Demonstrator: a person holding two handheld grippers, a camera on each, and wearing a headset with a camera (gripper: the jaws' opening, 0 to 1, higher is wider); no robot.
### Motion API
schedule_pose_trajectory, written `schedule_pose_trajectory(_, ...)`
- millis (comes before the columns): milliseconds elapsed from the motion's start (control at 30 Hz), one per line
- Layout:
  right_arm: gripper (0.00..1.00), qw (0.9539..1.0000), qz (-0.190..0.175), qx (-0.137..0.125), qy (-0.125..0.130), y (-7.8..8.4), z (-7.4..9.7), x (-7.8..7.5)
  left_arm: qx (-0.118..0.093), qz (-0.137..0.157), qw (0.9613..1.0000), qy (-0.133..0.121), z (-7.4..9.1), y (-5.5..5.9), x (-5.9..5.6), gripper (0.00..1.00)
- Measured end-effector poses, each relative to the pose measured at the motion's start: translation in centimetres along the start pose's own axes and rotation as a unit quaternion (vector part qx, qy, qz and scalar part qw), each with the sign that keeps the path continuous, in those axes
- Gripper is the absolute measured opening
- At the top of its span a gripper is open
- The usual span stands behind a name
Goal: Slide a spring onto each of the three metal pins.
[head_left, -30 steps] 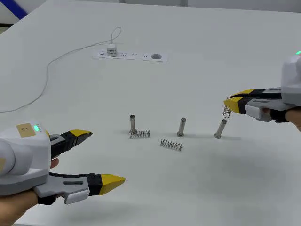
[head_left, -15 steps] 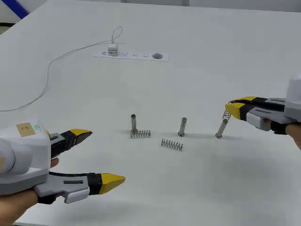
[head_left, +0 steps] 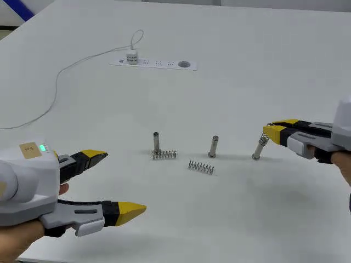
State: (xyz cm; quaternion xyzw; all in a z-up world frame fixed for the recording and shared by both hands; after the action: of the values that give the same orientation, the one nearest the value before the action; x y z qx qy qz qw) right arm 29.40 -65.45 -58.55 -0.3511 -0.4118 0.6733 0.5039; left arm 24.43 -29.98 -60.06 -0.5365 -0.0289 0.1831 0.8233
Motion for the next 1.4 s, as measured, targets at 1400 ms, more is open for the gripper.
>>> schedule_pose_trajectory(1400,0.14,0.9949,0.046,0.09,0.011,3.6,-0.8,0.3,-0.003,0.002,1.0,0.0,0.0,0.0,0.0,0.82)
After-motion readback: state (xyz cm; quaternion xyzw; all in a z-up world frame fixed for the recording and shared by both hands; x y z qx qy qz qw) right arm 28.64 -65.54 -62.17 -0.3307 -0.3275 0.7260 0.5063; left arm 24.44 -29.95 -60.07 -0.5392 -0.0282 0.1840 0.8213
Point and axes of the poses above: the centre of the closed fingertips' face, and the gripper's own axes: z roughly backward along the fingers, x roughly to its left, y roughly out of its underside, the point moved 8 cm from there along z, roughly backward along the fingers, and after that the axes turned 15 degrees about y, right-handed, at the moved point
